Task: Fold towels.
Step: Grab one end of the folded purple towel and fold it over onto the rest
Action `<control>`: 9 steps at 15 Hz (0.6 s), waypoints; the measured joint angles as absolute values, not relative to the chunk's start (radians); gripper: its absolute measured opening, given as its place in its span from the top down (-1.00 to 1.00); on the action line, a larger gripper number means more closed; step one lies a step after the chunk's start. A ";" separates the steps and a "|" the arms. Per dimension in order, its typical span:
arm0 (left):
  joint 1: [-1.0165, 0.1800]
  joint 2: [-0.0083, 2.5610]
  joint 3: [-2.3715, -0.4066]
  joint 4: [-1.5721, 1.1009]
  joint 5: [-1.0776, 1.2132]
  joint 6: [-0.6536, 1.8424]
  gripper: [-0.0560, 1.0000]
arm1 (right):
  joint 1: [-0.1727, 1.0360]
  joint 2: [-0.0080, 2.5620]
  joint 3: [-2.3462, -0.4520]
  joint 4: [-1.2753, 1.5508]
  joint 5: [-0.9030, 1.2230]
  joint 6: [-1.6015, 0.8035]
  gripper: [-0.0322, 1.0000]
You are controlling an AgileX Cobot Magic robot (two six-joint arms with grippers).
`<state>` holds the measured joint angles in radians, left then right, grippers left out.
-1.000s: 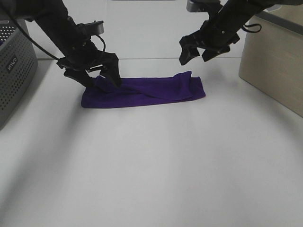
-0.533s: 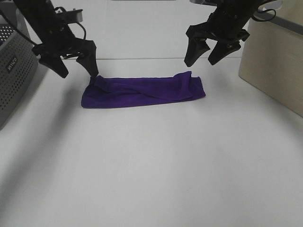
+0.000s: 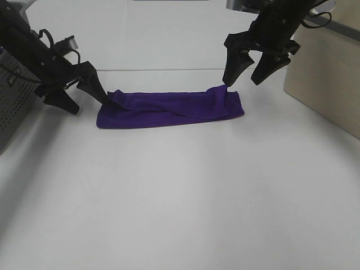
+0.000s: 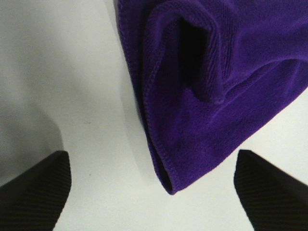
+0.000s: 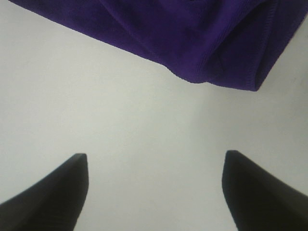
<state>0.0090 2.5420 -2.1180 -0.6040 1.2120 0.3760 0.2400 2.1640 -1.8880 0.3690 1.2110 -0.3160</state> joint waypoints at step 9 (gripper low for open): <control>-0.122 2.600 -2.140 -0.696 1.127 0.310 -0.65 | 0.240 2.164 -1.888 0.363 1.215 -0.316 -0.53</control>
